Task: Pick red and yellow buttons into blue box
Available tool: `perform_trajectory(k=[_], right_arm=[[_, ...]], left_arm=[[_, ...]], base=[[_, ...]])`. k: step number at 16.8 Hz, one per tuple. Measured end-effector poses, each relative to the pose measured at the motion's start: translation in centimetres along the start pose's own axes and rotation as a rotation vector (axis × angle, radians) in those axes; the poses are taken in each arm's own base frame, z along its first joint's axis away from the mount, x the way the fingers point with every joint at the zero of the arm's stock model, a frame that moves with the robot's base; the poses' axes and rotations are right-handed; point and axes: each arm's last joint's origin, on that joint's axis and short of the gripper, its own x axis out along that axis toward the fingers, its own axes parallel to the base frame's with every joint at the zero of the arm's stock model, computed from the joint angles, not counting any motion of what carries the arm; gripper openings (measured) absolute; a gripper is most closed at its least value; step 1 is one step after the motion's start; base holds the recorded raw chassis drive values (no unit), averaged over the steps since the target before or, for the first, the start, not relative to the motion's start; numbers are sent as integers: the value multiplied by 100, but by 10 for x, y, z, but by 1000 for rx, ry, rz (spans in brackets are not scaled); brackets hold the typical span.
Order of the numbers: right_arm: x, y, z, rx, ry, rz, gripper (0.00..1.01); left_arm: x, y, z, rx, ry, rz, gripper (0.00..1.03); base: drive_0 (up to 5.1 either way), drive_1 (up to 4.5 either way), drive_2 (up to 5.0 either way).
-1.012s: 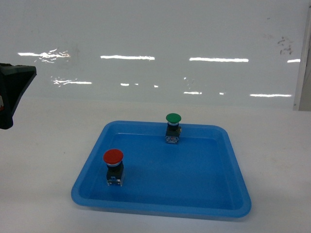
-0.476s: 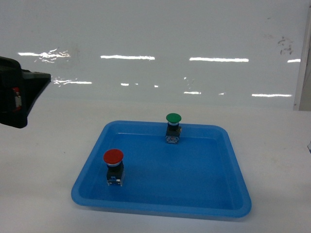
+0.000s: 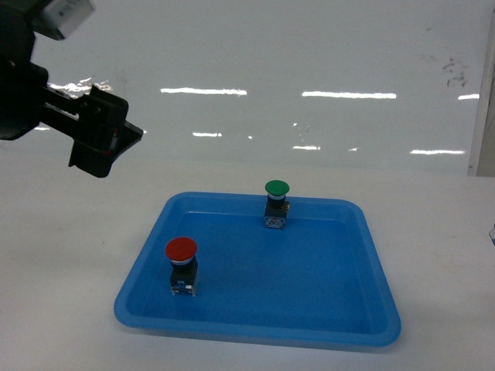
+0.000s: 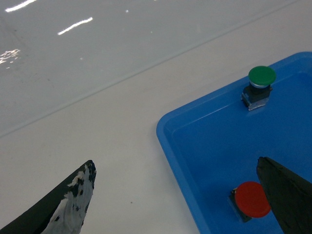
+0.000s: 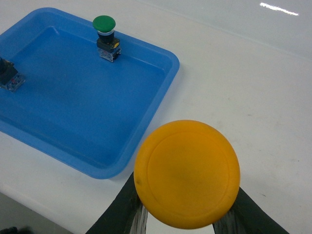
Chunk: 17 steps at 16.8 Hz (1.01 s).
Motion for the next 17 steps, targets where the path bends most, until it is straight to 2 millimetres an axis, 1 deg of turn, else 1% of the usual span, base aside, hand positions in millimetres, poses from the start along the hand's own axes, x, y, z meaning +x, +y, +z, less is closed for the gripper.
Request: perform_trajectory(k=[1,3,6,7,8,10,12,13,16,17], right_arm=[[0,0,0,0,0,-1,28],[0,0,0,0,0,-1,28],[0,0,0,0,0,-1,28],[0,0,0,0,0,-1,28],[0,0,0,0,0,-1,28],[0,0,0,0,0,-1,28],[0,0,0,0,0,-1,28],[0,0,0,0,0,-1,28],[0,0,0,0,0,-1,28],[0,0,0,0,0,-1,28]], left_arm=[[13,1,2,18,39,-6,98],[28,2,3,45,95,-18,98],[45,-3,7,81,146,-29,98],[53,-5,4,95,164,-24,98],[61,-8,-3,103,194,-26,98],[70,-16,-14,108,243,-38,98],[77,-22,-22,115,276,-45,98],[78,-25,-23,120,276,-46,98],[71,-36,-23,126,285,-75,98],[68,-43,-23,122,294,-99,98]], base=[[0,0,0],[0,0,0],[0,0,0],[0,0,0],[0,0,0],[0,0,0],[0,0,0],[0,0,0],[0,0,0],[0,0,0]])
